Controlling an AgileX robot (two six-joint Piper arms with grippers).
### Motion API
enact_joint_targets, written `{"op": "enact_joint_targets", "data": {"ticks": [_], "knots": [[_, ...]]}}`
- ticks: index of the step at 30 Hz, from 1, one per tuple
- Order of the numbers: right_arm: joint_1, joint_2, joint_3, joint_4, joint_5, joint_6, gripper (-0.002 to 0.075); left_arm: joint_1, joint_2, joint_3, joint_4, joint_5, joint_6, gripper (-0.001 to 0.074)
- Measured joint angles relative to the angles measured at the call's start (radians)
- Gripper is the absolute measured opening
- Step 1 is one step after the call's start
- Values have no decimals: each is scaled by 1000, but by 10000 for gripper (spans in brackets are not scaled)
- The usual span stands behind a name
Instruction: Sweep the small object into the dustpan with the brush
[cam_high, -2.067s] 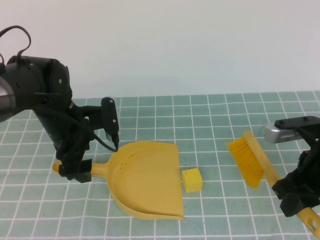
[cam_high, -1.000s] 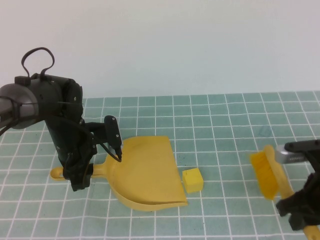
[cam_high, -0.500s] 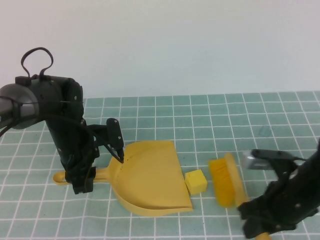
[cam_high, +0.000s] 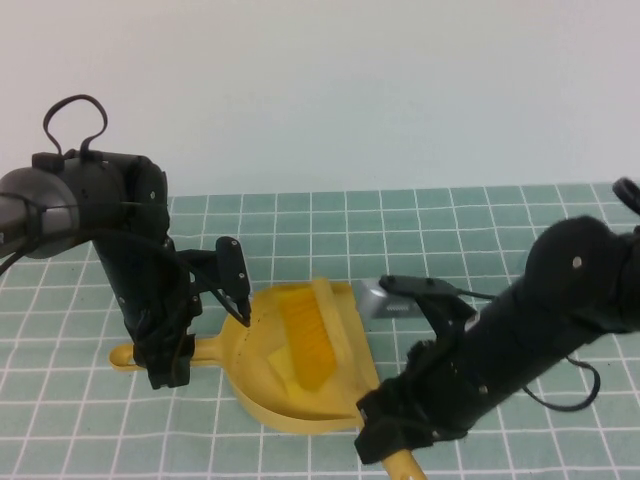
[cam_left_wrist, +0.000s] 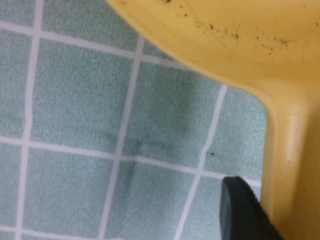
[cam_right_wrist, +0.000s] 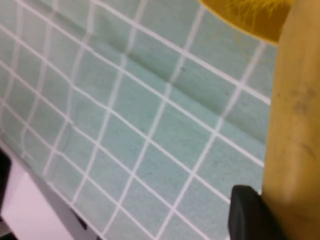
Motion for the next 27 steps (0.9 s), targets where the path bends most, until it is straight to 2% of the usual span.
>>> {"op": "enact_joint_targets", "data": {"ticks": [8,13,18,22,27], "knots": [[1,0,-66,-41,71,4,171,0,0,0,2,2,0,223],[-16,0,-67,-222,95,124,171,0,0,0,2,15,0,221],[-87,-10,-67,-421,153,272,171,0,0,0,2,33,2,213],[-137,-46,-67,-486,174,325,171,0,0,0,-4,34,7,213],[-155,-64,-68,-547,187,386,170,0,0,0,-5,38,24,213]]}}
